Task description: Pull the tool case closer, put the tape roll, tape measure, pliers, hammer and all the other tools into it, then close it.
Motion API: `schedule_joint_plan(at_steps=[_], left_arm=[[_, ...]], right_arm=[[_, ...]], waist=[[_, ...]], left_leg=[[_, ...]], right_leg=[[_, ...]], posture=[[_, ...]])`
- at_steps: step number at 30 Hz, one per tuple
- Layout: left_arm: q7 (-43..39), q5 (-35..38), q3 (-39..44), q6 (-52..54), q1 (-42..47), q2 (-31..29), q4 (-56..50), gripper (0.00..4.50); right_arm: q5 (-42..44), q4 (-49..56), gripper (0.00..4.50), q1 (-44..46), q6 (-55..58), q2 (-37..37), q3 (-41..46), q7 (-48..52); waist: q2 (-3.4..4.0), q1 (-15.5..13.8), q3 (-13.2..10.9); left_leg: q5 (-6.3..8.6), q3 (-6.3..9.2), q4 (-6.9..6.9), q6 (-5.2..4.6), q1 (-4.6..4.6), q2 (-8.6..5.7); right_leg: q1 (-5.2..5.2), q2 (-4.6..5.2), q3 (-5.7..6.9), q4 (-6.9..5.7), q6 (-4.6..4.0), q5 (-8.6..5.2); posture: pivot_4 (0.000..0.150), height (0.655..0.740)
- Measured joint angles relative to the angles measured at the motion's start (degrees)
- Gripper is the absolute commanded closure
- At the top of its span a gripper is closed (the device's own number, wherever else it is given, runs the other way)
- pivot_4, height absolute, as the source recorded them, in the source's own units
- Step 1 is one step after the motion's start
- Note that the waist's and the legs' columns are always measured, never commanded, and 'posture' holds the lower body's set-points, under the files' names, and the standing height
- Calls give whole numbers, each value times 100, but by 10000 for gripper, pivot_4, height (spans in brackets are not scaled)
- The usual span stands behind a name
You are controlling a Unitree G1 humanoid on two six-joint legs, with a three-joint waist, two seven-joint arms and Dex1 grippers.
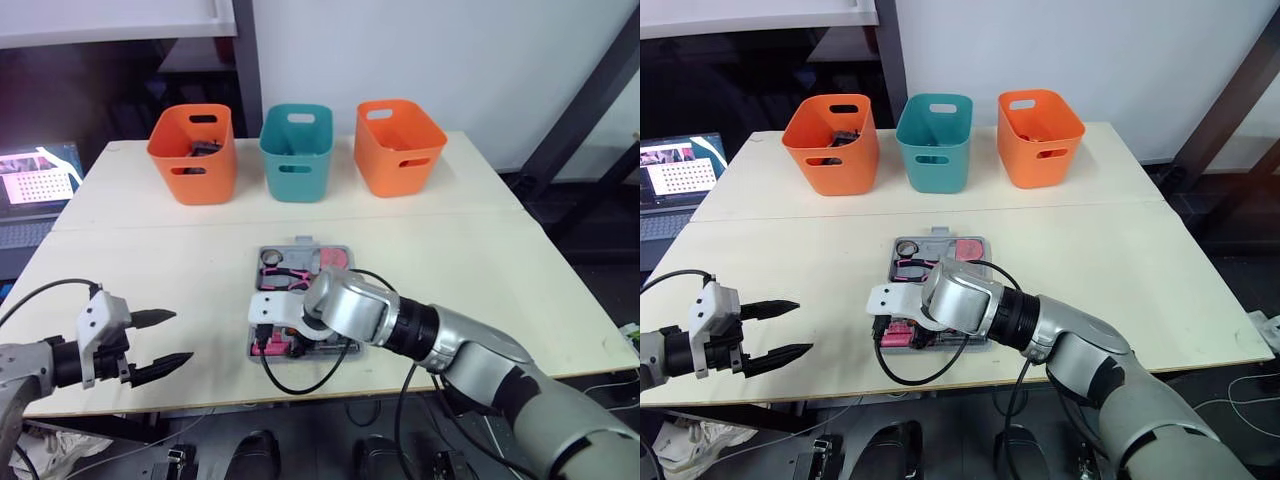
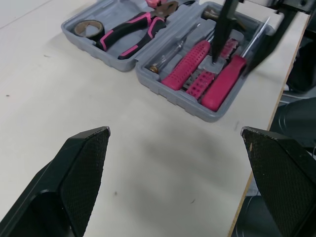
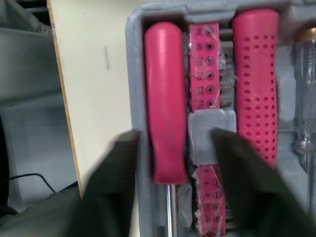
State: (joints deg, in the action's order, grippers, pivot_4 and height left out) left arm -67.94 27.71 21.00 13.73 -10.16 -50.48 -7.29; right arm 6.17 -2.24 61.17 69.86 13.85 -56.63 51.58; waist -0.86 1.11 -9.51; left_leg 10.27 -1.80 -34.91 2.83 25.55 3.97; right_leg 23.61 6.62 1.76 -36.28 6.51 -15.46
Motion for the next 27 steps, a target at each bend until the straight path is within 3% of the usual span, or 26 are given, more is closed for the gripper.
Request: schedule_joint_plan(at_steps=[4,9,12,17,20,23,24,27], left_arm=[[-1,0,-85,1,186,10,12,0],[0,-1,-313,38,350,134,13,0],[-7,-1,-383,72,443,134,27,0],[-73,-5,-465,81,687,119,178,0],[-179,-5,-508,85,777,93,228,0],[-257,-5,-509,97,787,26,233,0],[-287,-5,-510,100,782,-4,233,0],[-311,-6,-509,102,758,-30,238,0]], right_arm=[[193,285,17499,-14,32,156,275,123],[650,705,17499,-384,41,95,1876,-28],[694,1022,17499,-1025,-591,113,2597,-376],[727,1223,17499,-1668,-1327,753,2500,-63],[542,1260,26569,-2043,-1915,854,2177,-19],[392,1080,41722,-2233,-2208,704,1972,-122],[324,953,44752,-2271,-2292,635,1930,-186],[182,628,44752,-2363,-2457,503,1881,-298]], waist=[[0,-18,0],[-8,-20,5],[-7,-36,4],[-6,-14,4],[-6,15,4],[-5,14,3],[-5,7,3],[-5,-21,3]], left_leg=[[0,0,-2,0,0,0],[0,1,5,0,-1,0],[0,0,5,0,0,0],[0,-1,2,0,-2,-1],[-2,1,12,-2,-3,1],[-2,2,14,-3,-6,3],[-2,2,12,-2,-6,3],[-1,1,6,-1,-6,3]], right_leg=[[-2,0,0,0,0,0],[-11,-1,2,1,3,2],[-13,-1,3,1,13,7],[-19,0,1,6,2,0],[-19,-7,0,1,3,0],[-19,-9,-1,-1,4,1],[-20,-9,0,-1,2,0],[-12,-8,0,7,0,-1]], posture=[[1500,7400],[1500,7400],[1500,7400],[1500,7400],[1500,7400],[1500,7400],[1500,7400],[1500,7400]])
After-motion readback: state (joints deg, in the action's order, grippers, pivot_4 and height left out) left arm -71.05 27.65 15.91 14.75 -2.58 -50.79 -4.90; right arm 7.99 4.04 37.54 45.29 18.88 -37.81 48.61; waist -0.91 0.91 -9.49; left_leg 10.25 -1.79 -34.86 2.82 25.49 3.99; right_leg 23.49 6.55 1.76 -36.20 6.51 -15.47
